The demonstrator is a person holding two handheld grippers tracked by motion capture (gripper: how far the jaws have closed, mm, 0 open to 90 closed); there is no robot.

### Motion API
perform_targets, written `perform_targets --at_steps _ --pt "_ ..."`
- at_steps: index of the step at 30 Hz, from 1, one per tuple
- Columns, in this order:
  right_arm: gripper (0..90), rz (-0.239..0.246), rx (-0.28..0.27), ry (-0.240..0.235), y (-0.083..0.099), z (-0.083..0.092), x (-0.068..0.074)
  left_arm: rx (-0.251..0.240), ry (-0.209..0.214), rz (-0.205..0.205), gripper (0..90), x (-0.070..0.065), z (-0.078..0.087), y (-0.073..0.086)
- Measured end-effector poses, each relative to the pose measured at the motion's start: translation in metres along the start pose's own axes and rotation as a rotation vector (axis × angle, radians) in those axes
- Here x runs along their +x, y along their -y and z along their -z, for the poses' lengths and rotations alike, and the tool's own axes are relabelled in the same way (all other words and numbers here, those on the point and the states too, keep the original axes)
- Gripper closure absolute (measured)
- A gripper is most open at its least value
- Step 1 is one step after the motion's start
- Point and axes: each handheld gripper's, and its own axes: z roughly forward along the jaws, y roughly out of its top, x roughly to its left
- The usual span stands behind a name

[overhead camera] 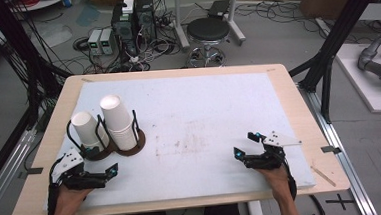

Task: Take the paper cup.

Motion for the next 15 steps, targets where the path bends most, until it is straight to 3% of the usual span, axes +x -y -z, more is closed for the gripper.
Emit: perform_targets --at_steps 15 --pt "14.8 -0.009 0.008 -0.012 -0.0003 -0.0005 -0.0006 0.001 0.000 0.001 1.9 0.0003 -0.0002 -0.0001"
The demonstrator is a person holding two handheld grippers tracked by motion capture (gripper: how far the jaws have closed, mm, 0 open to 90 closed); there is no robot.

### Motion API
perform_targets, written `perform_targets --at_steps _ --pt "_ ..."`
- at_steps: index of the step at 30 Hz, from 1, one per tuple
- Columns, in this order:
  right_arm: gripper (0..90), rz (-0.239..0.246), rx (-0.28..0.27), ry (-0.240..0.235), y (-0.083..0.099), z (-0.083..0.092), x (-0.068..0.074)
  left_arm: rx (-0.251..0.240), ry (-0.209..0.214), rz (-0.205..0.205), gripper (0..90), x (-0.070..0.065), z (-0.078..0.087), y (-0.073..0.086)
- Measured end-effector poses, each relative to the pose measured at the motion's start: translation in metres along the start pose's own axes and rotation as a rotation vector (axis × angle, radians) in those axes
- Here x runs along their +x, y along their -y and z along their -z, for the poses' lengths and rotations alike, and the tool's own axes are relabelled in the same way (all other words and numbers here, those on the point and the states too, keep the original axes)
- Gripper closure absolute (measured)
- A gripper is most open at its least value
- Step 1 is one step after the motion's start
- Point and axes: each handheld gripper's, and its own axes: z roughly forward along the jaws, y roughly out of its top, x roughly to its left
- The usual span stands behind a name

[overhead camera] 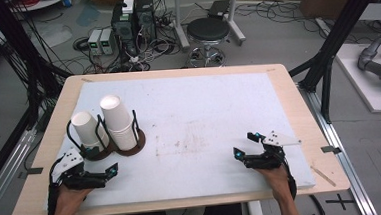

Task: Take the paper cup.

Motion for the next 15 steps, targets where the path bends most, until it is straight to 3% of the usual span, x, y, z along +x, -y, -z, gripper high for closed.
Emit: perform_targets --at_steps 15 --pt "14.7 0.000 0.004 0.002 -0.0001 -0.0001 0.0005 -0.008 0.000 0.004 1.9 -0.0001 0.0006 0.0003"
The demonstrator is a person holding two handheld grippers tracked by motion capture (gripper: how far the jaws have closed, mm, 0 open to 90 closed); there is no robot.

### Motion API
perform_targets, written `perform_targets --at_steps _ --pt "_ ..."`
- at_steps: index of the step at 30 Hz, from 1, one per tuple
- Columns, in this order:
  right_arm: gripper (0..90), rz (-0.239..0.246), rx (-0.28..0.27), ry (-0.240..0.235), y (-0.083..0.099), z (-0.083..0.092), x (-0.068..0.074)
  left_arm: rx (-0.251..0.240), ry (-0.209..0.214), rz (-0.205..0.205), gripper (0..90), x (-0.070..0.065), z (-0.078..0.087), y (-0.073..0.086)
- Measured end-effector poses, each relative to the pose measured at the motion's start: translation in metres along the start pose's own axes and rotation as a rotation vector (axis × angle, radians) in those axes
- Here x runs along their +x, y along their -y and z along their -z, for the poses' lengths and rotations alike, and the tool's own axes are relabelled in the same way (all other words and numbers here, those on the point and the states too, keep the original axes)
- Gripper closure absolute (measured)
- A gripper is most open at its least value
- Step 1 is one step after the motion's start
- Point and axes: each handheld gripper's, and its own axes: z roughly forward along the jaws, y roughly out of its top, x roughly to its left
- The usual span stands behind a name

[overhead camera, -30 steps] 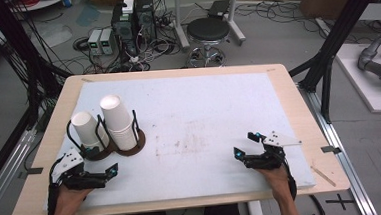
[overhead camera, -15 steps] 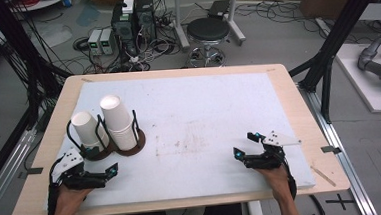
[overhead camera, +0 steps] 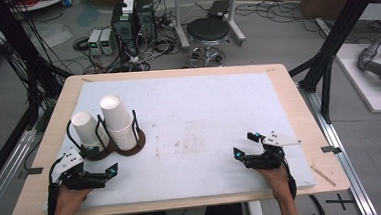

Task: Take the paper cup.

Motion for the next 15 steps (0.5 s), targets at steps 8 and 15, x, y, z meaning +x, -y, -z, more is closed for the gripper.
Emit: perform_targets --at_steps 8,15 --pt "14.8 0.003 0.000 0.000 0.0000 0.0000 0.0001 -0.007 0.001 -0.005 1.9 -0.0003 0.0007 0.0003" --pt "14.8 -0.001 -0.001 0.000 0.0001 0.0004 0.0002 -0.009 0.004 0.004 1.9 0.0006 0.0007 0.0002"
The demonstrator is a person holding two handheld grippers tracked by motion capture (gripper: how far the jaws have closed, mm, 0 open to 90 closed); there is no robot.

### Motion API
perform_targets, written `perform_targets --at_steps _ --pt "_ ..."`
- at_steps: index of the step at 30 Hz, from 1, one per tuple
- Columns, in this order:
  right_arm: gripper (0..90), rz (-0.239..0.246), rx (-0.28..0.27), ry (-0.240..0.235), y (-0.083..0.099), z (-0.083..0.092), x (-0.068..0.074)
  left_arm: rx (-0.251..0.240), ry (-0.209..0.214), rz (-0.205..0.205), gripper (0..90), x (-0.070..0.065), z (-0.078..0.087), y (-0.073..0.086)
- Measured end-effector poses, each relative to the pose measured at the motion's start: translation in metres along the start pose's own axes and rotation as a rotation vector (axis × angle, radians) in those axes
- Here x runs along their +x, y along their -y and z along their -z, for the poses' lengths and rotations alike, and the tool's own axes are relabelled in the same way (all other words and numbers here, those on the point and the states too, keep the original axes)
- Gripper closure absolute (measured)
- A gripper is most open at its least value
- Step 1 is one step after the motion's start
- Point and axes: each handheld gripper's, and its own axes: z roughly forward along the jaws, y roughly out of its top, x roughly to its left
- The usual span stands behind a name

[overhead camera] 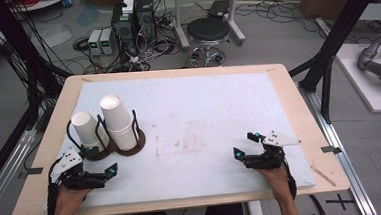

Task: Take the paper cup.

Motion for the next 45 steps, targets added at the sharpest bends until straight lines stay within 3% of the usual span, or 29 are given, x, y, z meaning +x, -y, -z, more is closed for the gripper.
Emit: perform_targets --at_steps 11,23,32,45 --pt "14.7 0.005 -0.005 0.001 0.000 0.000 -0.001 -0.009 0.019 0.008 1.9 0.003 0.002 -0.002" --pt "14.7 0.004 0.000 0.000 0.000 0.000 0.000 -0.055 0.027 -0.034 1.9 0.005 0.026 -0.027" --pt "14.8 0.000 0.003 0.000 0.000 -0.001 -0.001 -0.060 0.050 -0.068 1.9 0.008 0.037 -0.056" --pt "14.7 -0.004 0.003 -0.005 0.000 -0.001 -0.001 -0.040 0.105 -0.130 1.9 0.011 0.037 -0.103"
